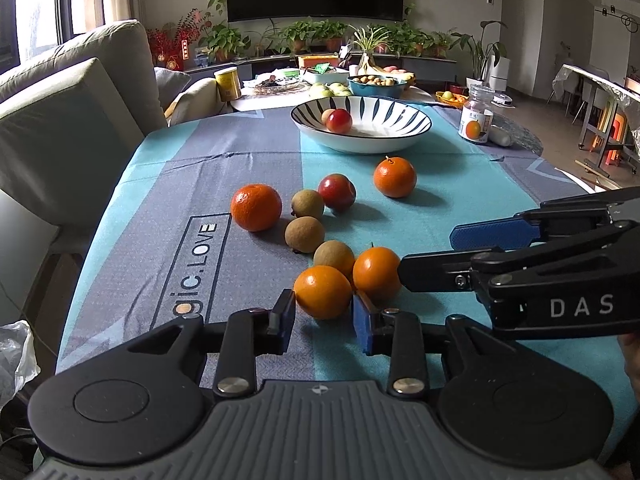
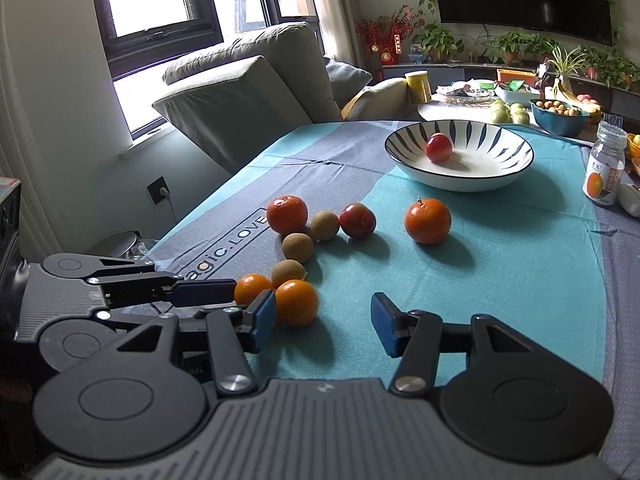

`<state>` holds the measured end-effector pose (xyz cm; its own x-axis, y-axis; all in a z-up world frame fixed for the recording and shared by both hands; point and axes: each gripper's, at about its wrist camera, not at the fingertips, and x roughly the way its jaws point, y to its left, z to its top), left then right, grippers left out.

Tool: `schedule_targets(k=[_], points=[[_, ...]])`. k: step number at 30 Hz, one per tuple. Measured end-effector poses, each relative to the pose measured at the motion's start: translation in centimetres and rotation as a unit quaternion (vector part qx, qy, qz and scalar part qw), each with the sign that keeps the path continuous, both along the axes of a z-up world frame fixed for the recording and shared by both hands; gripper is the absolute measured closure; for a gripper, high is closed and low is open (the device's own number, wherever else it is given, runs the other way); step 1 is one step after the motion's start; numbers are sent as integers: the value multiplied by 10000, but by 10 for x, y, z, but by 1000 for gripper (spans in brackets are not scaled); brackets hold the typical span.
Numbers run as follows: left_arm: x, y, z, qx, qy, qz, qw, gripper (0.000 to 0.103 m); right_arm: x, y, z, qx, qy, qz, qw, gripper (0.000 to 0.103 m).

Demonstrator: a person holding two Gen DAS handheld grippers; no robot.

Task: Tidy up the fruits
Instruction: 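Grasp an orange with the left tool while the right tool grasps another orange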

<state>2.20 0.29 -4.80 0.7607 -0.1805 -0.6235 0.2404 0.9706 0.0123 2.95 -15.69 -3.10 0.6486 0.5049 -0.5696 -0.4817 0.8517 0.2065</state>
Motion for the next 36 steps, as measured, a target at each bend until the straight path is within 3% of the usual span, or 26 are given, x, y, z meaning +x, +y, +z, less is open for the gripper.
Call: schedule_targets(k=[9,21,36], points=[[10,7,-3,-155,78,110,9998,73,9,0,-3,78,206,-103,9997,24],[8,14,-4,-38,14,219,9998,73,26,16,-11,144,661,-86,9977,24],[-1,8,3,91,-216,116,9997,74,20,14,-8,111,498,-177,9985,25]])
